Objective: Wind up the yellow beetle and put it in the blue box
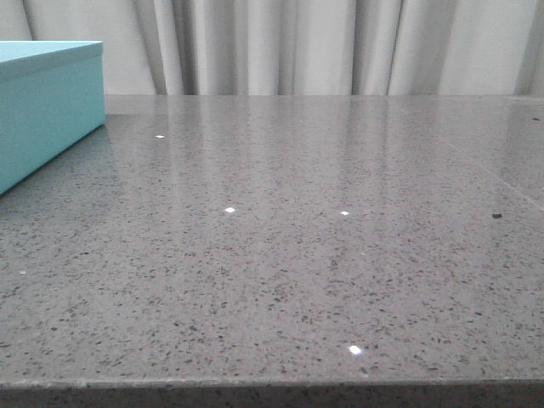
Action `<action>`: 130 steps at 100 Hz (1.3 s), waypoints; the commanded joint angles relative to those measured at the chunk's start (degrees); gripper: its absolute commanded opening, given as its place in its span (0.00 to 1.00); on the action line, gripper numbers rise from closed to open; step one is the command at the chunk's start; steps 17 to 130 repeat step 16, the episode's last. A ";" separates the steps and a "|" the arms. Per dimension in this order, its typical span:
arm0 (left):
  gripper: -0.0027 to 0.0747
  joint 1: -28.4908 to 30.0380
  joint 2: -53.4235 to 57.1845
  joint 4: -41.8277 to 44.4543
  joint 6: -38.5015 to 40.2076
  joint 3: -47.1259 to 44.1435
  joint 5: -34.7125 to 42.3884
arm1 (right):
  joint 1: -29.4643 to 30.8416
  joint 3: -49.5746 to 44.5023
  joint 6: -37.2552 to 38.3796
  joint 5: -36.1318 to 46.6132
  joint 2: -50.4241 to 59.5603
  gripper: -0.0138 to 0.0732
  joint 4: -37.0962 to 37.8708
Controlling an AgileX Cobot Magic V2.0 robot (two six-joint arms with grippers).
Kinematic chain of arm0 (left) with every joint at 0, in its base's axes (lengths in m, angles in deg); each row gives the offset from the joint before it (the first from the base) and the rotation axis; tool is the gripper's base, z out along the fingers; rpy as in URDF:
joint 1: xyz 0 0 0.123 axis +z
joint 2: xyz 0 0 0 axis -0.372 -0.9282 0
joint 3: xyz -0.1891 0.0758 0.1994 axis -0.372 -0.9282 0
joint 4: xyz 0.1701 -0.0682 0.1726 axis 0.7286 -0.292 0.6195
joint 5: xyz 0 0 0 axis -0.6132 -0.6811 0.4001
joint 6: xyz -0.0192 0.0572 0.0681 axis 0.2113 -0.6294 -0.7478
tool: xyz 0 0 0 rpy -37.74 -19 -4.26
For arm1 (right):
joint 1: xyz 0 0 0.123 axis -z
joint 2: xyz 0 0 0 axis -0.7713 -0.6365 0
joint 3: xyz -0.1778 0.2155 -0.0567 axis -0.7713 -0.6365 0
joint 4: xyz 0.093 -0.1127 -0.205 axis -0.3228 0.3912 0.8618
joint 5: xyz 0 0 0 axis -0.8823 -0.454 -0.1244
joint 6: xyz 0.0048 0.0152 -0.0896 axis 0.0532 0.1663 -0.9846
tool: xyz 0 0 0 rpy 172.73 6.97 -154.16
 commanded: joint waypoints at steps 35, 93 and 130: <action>0.01 0.05 1.79 -0.06 0.59 -1.26 4.71 | 0.48 0.95 -0.03 4.00 1.34 0.08 0.00; 0.01 0.05 1.79 -0.06 0.59 -1.26 4.71 | 0.48 0.95 -0.03 4.00 1.34 0.08 0.00; 0.01 0.05 1.79 -0.06 0.59 -1.26 4.71 | 0.48 0.95 -0.03 4.00 1.34 0.08 0.00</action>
